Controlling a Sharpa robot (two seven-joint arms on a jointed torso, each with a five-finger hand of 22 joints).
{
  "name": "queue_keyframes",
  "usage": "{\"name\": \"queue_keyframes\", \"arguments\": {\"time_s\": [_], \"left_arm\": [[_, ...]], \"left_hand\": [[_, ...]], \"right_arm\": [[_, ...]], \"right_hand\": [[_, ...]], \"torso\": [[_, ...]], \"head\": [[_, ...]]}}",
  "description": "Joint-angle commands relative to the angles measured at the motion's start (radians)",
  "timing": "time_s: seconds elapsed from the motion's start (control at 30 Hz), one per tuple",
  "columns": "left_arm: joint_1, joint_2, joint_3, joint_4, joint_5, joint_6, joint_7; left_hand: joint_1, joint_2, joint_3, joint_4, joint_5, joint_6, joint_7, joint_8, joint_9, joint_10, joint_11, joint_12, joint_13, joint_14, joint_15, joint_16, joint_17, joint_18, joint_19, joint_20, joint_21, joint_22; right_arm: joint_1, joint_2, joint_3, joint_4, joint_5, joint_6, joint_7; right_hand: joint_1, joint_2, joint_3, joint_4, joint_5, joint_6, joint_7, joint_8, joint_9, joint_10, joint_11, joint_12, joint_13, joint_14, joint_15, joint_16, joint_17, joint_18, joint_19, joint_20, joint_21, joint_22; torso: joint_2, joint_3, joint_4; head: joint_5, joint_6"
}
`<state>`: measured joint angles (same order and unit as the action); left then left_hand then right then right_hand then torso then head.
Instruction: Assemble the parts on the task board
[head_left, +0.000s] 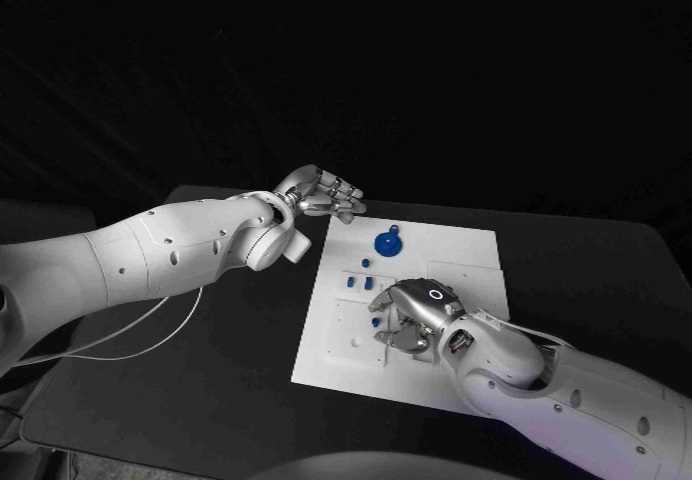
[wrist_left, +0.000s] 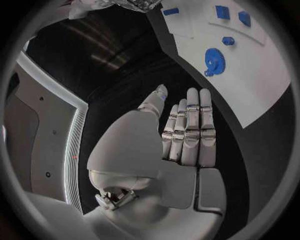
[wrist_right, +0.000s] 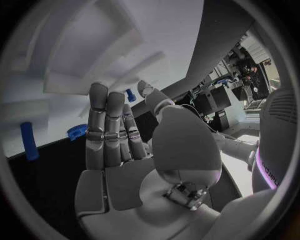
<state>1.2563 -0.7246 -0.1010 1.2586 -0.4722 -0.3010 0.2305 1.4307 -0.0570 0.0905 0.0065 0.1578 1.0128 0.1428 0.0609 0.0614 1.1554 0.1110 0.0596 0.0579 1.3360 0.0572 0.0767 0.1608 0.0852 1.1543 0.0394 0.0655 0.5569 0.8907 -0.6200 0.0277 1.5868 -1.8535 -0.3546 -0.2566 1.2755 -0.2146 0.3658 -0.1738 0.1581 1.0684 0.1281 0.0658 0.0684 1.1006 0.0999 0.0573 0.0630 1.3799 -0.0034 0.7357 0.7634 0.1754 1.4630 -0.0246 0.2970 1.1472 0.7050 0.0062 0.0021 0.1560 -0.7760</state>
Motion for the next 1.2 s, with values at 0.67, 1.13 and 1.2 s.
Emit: {"name": "queue_keyframes", "arguments": {"time_s": [0.67, 1.13, 1.2], "left_arm": [[-0.001, -0.004, 0.001, -0.014, 0.005, 0.008, 0.012], [-0.005, 0.017, 0.001, -0.023, 0.008, 0.034, 0.016], [-0.005, 0.017, 0.001, -0.025, 0.010, 0.037, 0.017]], "left_hand": [[0.000, -0.002, -0.001, 0.000, -0.005, -0.001, 0.004, 0.003, 0.001, -0.008, 0.002, 0.000, 0.001, -0.005, 0.001, 0.001, 0.000, -0.017, -0.004, 0.000, 0.005, -0.006], [0.001, -0.003, -0.002, -0.002, -0.004, -0.003, 0.004, 0.003, 0.002, -0.009, 0.002, 0.001, 0.001, -0.006, 0.001, 0.001, 0.000, -0.017, -0.004, 0.000, 0.005, -0.008], [0.000, -0.001, -0.003, -0.003, -0.004, -0.003, 0.005, 0.003, 0.002, -0.010, 0.002, 0.000, 0.001, -0.007, 0.002, 0.001, 0.000, -0.017, -0.005, 0.001, 0.005, -0.009]], "right_arm": [[0.001, -0.209, 0.203, 0.086, 0.222, 0.087, 0.065], [-0.001, -0.219, 0.218, 0.045, 0.121, 0.214, 0.019], [-0.002, -0.220, 0.218, 0.041, 0.108, 0.231, 0.009]], "right_hand": [[-0.030, 0.017, 0.103, 0.002, 0.036, 0.015, -0.011, -0.003, -0.001, 0.048, -0.012, 0.002, -0.002, 0.004, -0.013, 0.028, -0.020, 0.007, 0.027, -0.011, -0.012, 0.034], [-0.008, 0.021, 0.008, 0.007, 0.027, -0.016, -0.034, -0.003, -0.001, 0.012, -0.006, 0.002, -0.001, -0.002, -0.007, 0.022, -0.035, 0.009, 0.027, -0.003, -0.044, 0.028], [-0.007, 0.022, 0.008, 0.009, 0.026, -0.018, -0.035, -0.003, -0.001, 0.016, -0.007, 0.003, -0.001, -0.002, -0.007, 0.022, -0.036, 0.009, 0.030, -0.004, -0.045, 0.026]], "torso": [[-0.004, -0.0006, -0.0027], [-0.003, -0.0014, -0.0033], [-0.003, -0.0012, -0.0022]], "head": [[-0.021, 0.019], [-0.020, 0.017], [-0.020, 0.016]]}}
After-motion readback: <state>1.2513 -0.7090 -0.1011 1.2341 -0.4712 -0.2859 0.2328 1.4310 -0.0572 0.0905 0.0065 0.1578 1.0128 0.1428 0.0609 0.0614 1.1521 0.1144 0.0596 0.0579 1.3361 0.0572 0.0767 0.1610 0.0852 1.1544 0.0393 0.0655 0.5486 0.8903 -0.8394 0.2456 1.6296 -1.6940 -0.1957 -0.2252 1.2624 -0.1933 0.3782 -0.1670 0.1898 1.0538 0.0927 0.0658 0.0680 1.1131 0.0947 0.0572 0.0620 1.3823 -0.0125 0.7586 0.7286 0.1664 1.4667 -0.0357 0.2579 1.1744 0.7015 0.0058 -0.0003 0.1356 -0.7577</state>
